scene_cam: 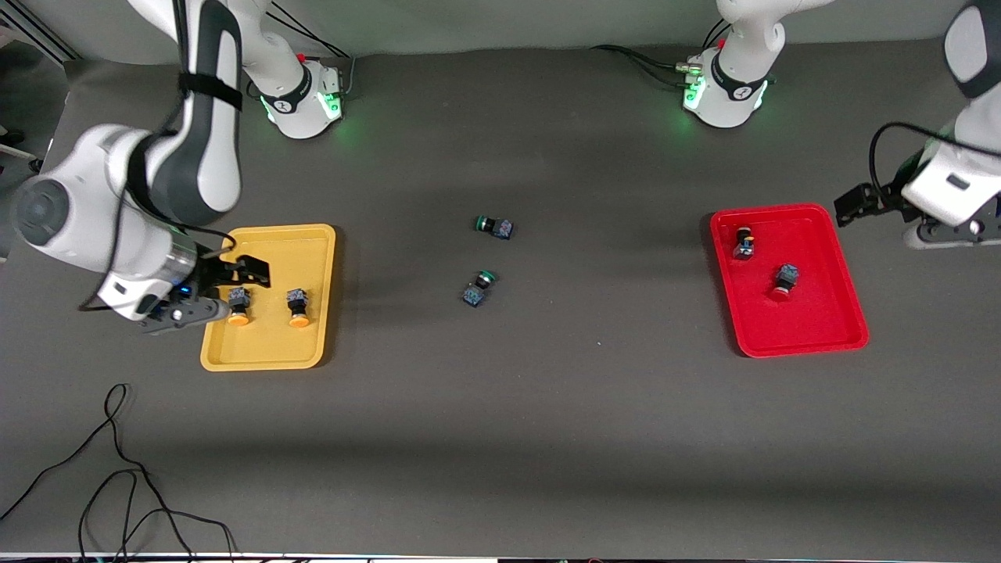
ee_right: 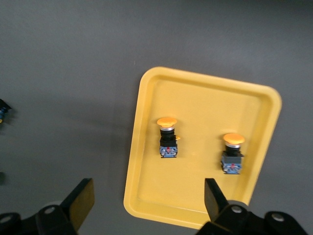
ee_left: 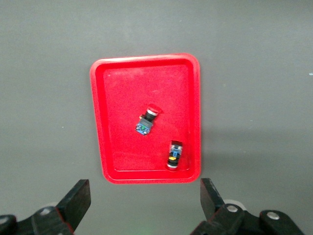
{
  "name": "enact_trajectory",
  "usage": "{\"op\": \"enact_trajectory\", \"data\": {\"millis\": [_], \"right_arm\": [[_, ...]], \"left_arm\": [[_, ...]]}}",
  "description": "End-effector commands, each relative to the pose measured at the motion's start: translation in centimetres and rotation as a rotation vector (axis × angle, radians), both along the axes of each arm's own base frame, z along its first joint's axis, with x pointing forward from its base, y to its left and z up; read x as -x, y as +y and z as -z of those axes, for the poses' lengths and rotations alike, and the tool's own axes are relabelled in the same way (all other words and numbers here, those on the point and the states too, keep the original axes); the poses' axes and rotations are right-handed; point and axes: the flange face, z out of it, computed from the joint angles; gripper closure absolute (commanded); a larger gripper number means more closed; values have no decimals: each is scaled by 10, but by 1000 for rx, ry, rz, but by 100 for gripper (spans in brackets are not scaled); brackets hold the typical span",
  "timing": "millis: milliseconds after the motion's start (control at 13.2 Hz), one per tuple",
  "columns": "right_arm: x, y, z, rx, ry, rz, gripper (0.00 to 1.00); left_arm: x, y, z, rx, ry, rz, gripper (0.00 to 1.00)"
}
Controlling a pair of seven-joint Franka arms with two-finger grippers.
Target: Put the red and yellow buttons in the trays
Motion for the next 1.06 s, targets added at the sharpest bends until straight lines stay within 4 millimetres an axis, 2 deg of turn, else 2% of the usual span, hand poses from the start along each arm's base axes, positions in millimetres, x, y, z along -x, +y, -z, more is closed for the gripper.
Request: {"op": "enact_trajectory", "data": {"millis": [0,152,304,380,608,760,988], "right_arm": [[-4,-1,-37,38,-8,18,0],[-7,8,-69,62,-18,19,0],[-8,14,-90,84,-28,66,0],[-8,12,-97,77,-29,85,0],[-7,-3,-102,26,-24,147,0],[-10,-9,-93,25,8,172,0],[-8,-24,-105,30,14,191,0]], "left_arm": [[-2,-10,2,2,3,5,0],[-5,3,-21,19,26,-20,0],[-5,5,-48,16,13,-32,0],[-6,7,-53,17,5,-30,0],[-7,2,-53,5,-3,-23,0],[-6,2,-51,5,8,-27,0],[-6,4,-52,5,6,-33,0]]}}
